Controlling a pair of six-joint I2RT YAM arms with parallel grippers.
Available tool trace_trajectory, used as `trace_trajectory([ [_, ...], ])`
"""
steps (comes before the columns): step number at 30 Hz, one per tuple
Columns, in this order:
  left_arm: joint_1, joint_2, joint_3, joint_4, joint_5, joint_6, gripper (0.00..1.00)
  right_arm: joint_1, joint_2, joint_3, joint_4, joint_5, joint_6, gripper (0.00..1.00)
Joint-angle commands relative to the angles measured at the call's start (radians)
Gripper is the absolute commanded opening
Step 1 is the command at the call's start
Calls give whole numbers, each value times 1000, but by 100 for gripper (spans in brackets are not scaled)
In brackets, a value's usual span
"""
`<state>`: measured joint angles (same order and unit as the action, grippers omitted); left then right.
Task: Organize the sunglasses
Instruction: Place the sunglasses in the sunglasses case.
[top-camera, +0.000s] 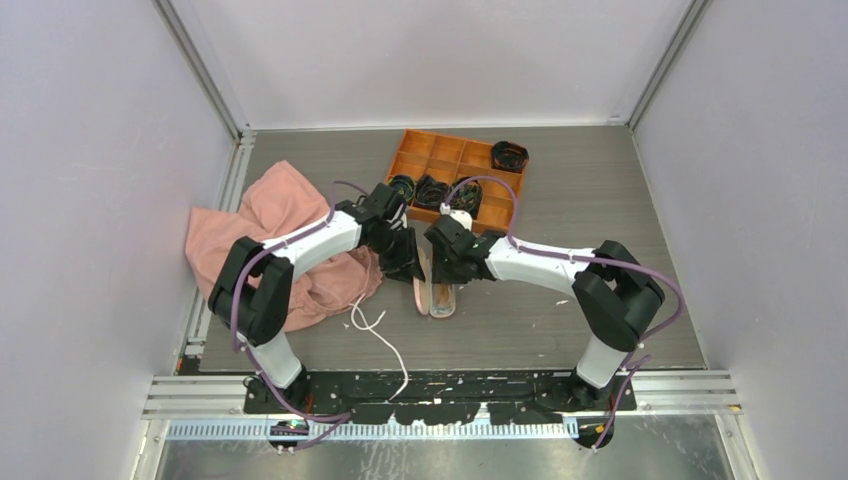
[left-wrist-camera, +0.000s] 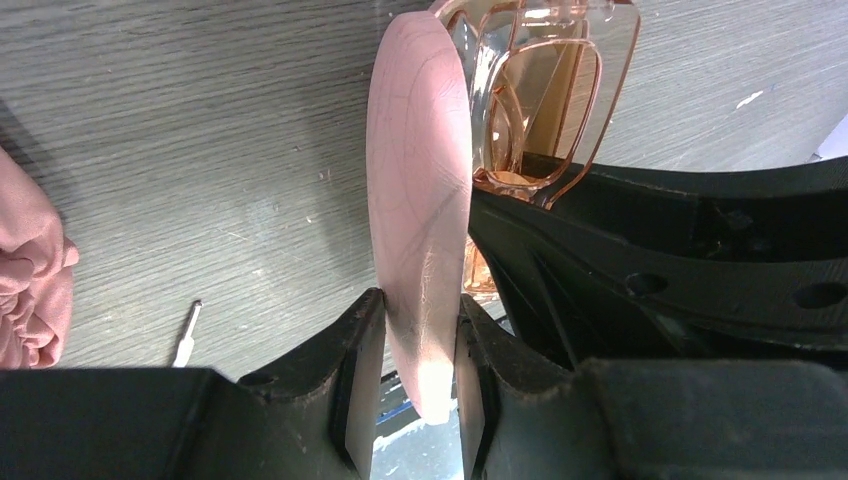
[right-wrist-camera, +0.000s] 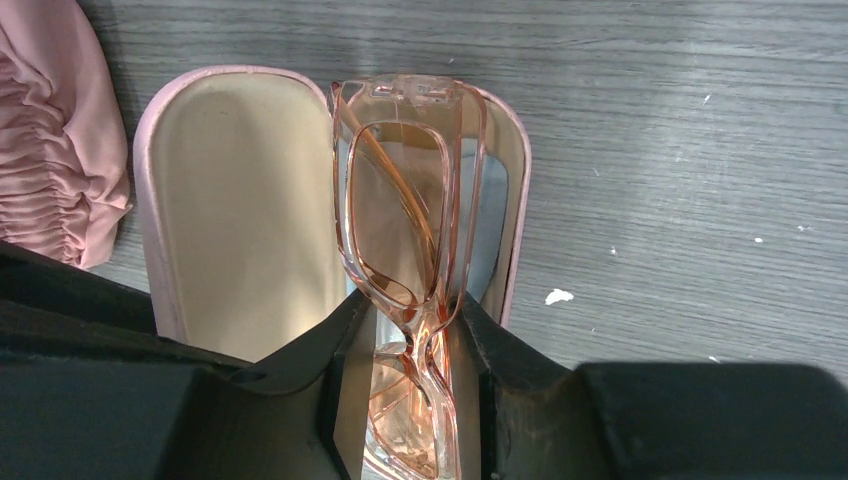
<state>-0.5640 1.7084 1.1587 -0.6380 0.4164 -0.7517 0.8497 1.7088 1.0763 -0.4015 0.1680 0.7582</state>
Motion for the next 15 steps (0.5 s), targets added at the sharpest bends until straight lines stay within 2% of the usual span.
trace_trajectory([
  [1, -5, -44, 1, 7, 3, -3, 32, 23, -7, 3, 20, 49, 37, 27],
  [15, -5, -38, -4, 6, -17, -3, 32, 50, -27, 5, -28, 78, 53, 27],
])
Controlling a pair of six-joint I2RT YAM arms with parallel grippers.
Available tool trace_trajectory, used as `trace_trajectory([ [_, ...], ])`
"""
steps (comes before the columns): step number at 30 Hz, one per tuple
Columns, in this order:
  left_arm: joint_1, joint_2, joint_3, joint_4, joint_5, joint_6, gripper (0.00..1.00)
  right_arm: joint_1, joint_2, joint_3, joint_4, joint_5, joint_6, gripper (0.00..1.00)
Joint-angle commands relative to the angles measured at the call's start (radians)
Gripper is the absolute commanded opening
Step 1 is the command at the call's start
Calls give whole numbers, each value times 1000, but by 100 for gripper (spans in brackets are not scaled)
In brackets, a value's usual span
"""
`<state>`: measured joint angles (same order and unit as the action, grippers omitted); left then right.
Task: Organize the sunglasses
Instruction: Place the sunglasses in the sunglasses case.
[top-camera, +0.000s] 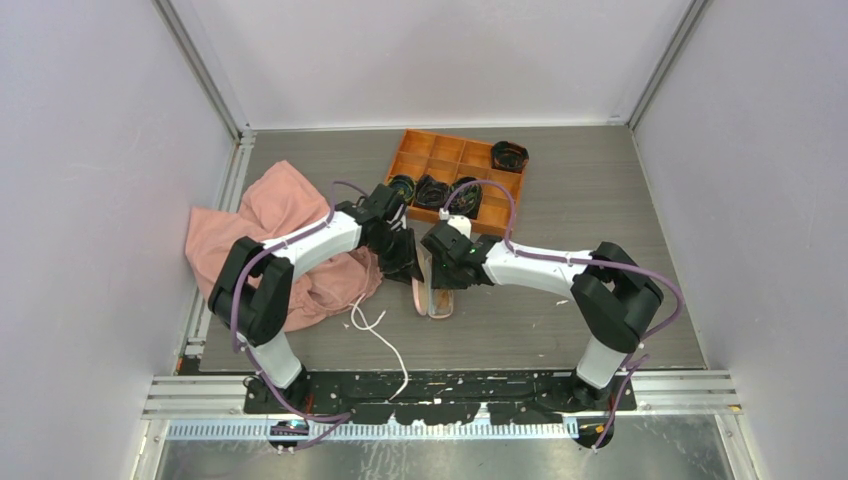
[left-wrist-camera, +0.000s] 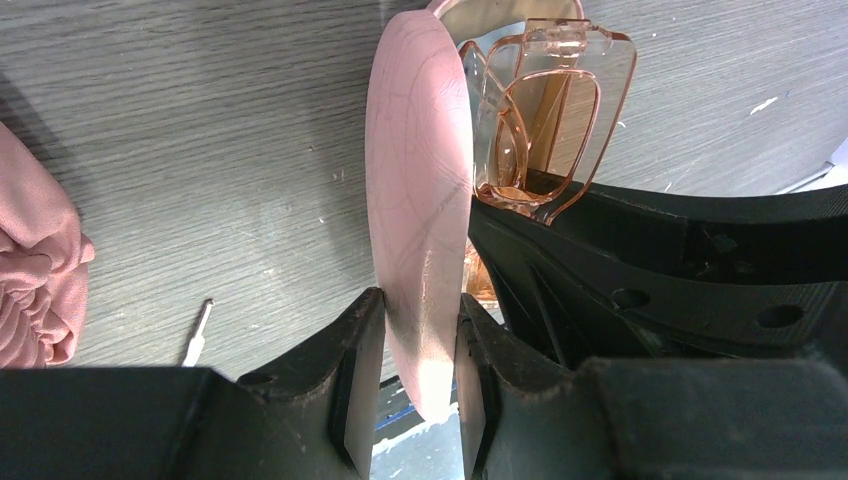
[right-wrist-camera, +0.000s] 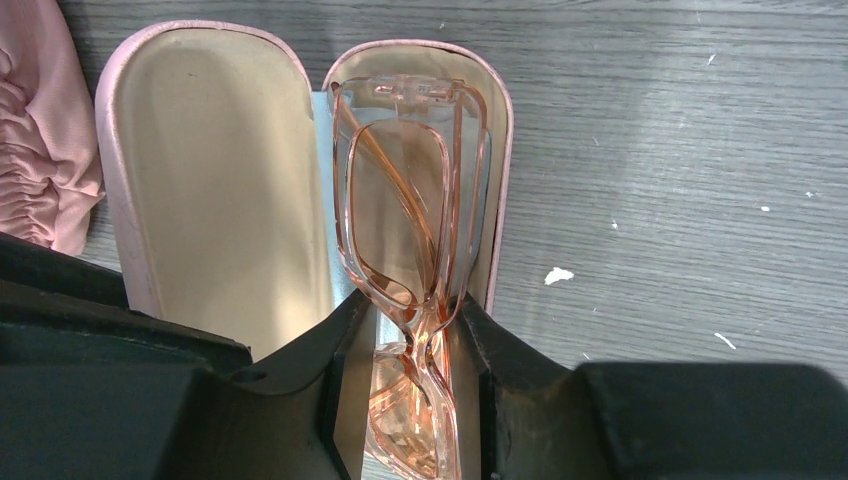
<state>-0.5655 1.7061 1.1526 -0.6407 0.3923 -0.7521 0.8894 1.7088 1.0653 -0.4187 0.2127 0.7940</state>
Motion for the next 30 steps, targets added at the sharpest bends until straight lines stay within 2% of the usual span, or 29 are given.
trace_trajectory([
  [1, -4, -34, 2, 9, 8, -3, 32, 11, -25, 16, -12, 31, 17, 27],
  [20, -5, -22, 12, 6, 7, 2, 32, 16, -10, 32, -33, 20, 17, 45],
  [30, -5, -17, 12, 6, 7, 5, 32, 16, -50, 37, -60, 26, 15, 49],
])
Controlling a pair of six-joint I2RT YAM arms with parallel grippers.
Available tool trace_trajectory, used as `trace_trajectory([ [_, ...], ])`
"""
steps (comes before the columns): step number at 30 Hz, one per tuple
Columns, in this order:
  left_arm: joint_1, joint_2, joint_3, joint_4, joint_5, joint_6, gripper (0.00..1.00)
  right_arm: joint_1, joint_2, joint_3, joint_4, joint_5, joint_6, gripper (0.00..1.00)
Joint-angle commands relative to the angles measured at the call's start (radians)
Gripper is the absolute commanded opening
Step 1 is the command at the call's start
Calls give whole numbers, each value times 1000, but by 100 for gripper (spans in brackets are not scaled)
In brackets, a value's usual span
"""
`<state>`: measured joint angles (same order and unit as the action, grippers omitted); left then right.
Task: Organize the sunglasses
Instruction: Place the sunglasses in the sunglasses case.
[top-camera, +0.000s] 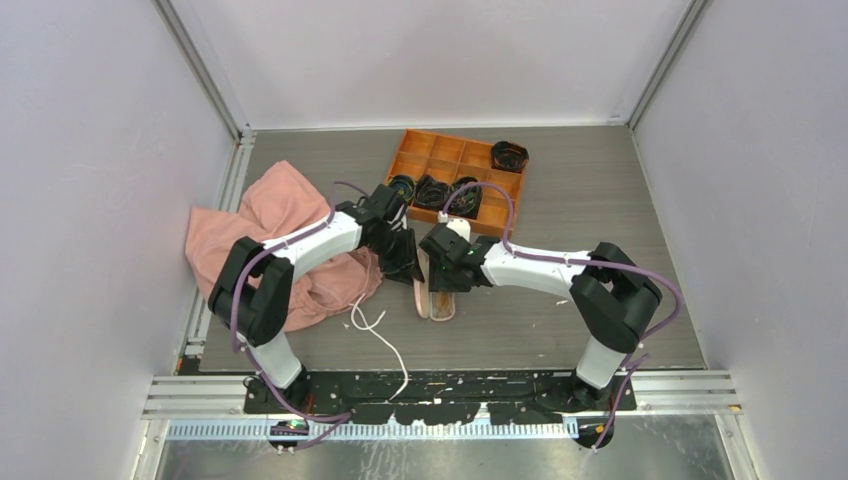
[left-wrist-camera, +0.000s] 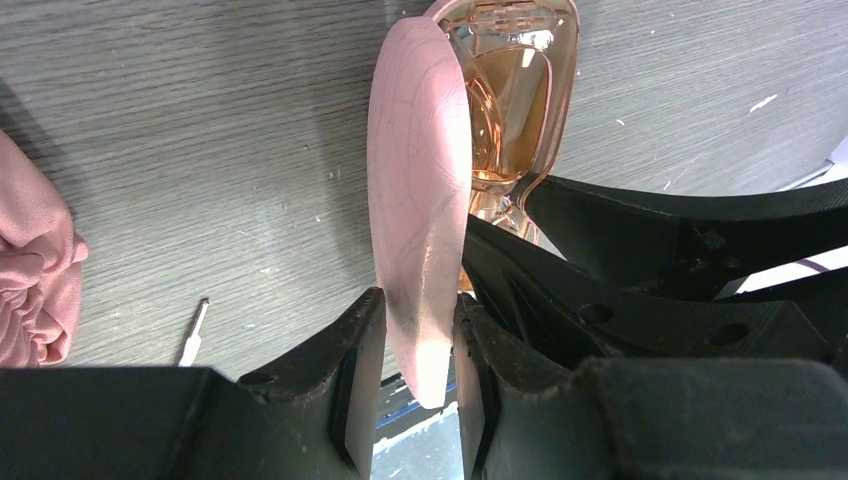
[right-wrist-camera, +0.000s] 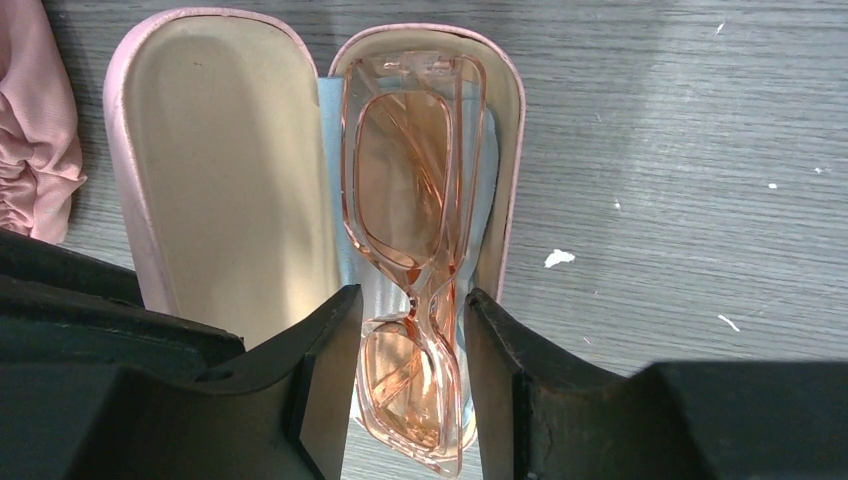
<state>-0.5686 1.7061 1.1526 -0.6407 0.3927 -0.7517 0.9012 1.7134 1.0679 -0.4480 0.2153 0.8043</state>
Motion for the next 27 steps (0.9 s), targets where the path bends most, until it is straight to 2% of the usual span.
trace_trajectory([
  [1, -1, -17, 12, 5, 7, 5, 32, 6, -64, 37, -36, 27, 2, 49],
  [17, -6, -17, 26, -12, 4, 27, 33, 1, -144, 94, -139, 133, -52, 58],
  [24, -17, -32, 39, -34, -6, 51, 39, -75, -211, -24, -65, 95, -9, 59],
  [27, -22, -34, 45, -33, -5, 54, 40, -129, -239, -117, 21, 25, 26, 57],
])
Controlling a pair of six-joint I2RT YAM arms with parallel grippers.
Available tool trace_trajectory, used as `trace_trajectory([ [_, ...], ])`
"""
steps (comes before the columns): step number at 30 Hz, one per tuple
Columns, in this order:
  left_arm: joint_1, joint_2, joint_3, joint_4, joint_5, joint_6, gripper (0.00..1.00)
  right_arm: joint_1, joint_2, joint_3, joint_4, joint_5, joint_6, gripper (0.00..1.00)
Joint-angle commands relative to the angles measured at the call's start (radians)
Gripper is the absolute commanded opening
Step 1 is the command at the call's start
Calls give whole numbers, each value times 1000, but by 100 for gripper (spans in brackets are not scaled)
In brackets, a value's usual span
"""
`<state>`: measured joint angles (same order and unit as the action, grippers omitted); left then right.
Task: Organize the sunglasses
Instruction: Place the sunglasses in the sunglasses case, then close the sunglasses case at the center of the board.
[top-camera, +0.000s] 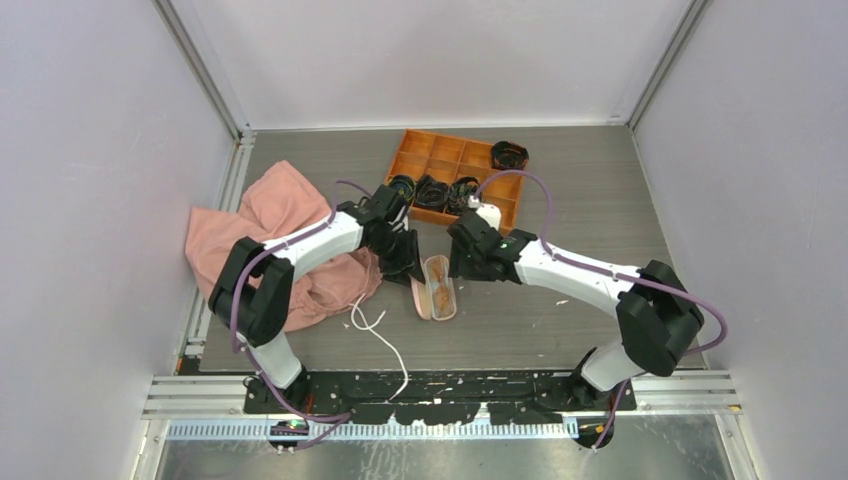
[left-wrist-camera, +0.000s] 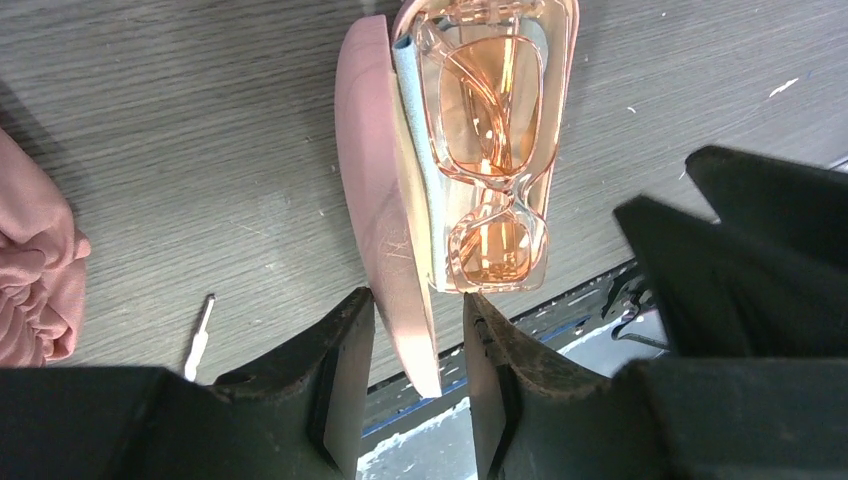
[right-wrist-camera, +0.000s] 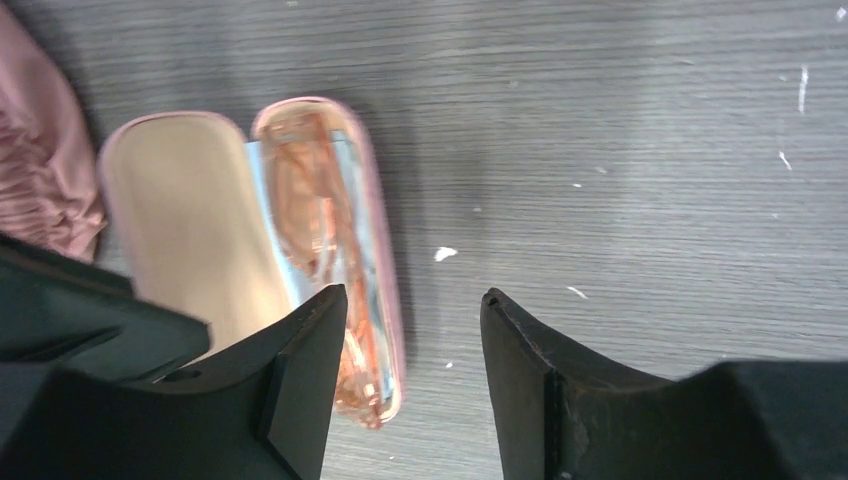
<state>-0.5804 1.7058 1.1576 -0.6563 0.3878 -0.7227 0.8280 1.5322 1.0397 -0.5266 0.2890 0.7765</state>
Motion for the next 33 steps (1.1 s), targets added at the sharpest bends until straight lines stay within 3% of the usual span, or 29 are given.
trace_trajectory([
  [1, -12, -34, 41, -17, 1, 27, 40, -65, -63, -106, 129, -74, 60, 55],
  [12, -23, -25, 65, -21, 2, 26, 37, -80, 33, -191, 246, -152, 87, 29],
  [33, -80, 40, 136, 3, 22, 10, 30, -72, 114, -155, 292, -248, 84, 24],
])
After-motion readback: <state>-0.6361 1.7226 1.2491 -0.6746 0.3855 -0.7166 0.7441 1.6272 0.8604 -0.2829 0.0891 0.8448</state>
